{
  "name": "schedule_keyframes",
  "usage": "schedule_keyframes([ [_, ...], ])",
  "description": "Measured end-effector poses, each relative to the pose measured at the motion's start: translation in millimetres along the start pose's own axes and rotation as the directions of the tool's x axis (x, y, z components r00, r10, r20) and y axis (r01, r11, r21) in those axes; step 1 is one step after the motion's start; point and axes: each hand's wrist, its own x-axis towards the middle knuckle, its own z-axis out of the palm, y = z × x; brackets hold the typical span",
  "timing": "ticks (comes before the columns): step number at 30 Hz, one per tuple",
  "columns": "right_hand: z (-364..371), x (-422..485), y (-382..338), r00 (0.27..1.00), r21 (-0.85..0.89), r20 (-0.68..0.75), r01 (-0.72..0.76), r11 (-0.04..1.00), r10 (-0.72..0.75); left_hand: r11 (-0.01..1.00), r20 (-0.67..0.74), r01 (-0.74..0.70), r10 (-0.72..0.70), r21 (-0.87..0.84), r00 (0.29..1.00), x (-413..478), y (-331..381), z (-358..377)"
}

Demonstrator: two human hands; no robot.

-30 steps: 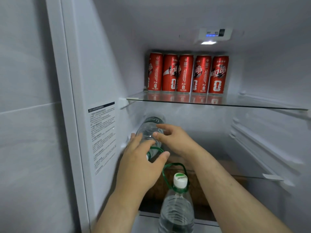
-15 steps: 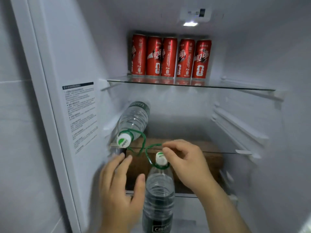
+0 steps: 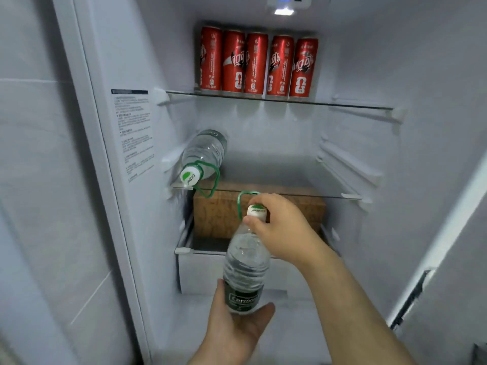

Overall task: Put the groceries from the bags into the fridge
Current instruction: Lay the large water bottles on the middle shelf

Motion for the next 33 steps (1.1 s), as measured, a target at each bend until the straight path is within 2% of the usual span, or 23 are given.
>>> schedule_keyframes([
  [1, -5, -8, 0, 1.000, 0.009, 0.000, -0.014, 1.000, 0.014, 1.000, 0.003, 0.020, -0.020, -0.013, 1.000, -22, 2, 5],
  [4, -20, -34, -4, 0.997, 0.041, 0.023, -0.072, 0.997, 0.071, 0.996, 0.098, 0.013, -0.005, -0.086, 0.995, -17, -6, -1],
  [5, -24, -44, -5, 0.996, 0.039, 0.026, -0.082, 0.996, 0.081, 0.994, 0.091, 0.033, -0.024, -0.104, 0.996, -19, -8, 1],
  [9, -32, -79, -9, 0.994, 0.033, -0.020, -0.104, 0.994, 0.105, 0.998, 0.170, 0.038, -0.027, -0.057, 0.985, -36, -12, 7],
  [13, -46, -117, -13, 0.993, -0.006, -0.049, -0.109, 0.994, 0.109, 0.997, 0.175, 0.057, -0.067, 0.059, 0.982, -54, -16, 12],
  [16, -62, -146, -16, 0.996, -0.054, -0.073, -0.045, 0.998, 0.041, 0.980, 0.218, 0.030, -0.074, 0.197, 0.973, -67, -20, 13],
  [18, -74, -160, -18, 0.974, 0.059, -0.219, -0.045, 0.997, 0.057, 0.953, 0.245, -0.017, -0.061, 0.304, 0.968, -74, -24, 12],
  [19, -80, -162, -16, 0.945, 0.167, -0.297, -0.087, 0.982, 0.134, 0.939, 0.232, -0.043, -0.040, 0.341, 0.972, -77, -24, 13],
  [20, -86, -162, -14, 0.915, 0.291, -0.316, -0.158, 0.943, 0.251, 0.933, 0.222, -0.072, -0.009, 0.353, 0.975, -79, -25, 12],
  [21, -89, -161, -8, 0.893, 0.413, -0.233, -0.267, 0.871, 0.385, 0.923, 0.194, -0.101, 0.029, 0.371, 0.980, -83, -24, 12],
  [22, -90, -159, -1, 0.862, 0.508, -0.044, -0.416, 0.754, 0.505, 0.915, 0.179, -0.124, 0.058, 0.384, 0.982, -86, -24, 11],
  [23, -89, -159, 3, 0.804, 0.548, 0.185, -0.562, 0.619, 0.566, 0.905, 0.163, -0.134, 0.073, 0.405, 0.984, -92, -24, 11],
  [24, -87, -163, 7, 0.739, 0.567, 0.363, -0.658, 0.495, 0.568, 0.893, 0.180, -0.146, 0.074, 0.425, 0.981, -98, -24, 10],
  [25, -85, -163, 9, 0.698, 0.581, 0.478, -0.707, 0.404, 0.533, 0.877, 0.193, -0.150, 0.067, 0.457, 0.979, -102, -25, 10],
  [26, -84, -167, 9, 0.696, 0.600, 0.546, -0.713, 0.362, 0.467, 0.860, 0.209, -0.153, 0.055, 0.488, 0.976, -107, -26, 11],
  [28, -78, -161, 7, 0.682, 0.603, 0.604, -0.729, 0.323, 0.411, 0.820, 0.245, -0.180, 0.051, 0.543, 0.968, -120, -30, 13],
  [30, -74, -176, 1, 0.731, 0.697, 0.543, -0.667, 0.264, 0.413, 0.791, 0.285, -0.222, 0.063, 0.570, 0.956, -133, -33, 17],
  [31, -70, -173, -4, 0.737, 0.674, 0.543, -0.668, 0.316, 0.402, 0.775, 0.308, -0.250, 0.075, 0.581, 0.948, -139, -34, 19],
  [33, -65, -161, -5, 0.779, 0.611, 0.538, -0.624, 0.487, 0.322, 0.736, 0.341, -0.311, 0.116, 0.602, 0.933, -148, -36, 23],
])
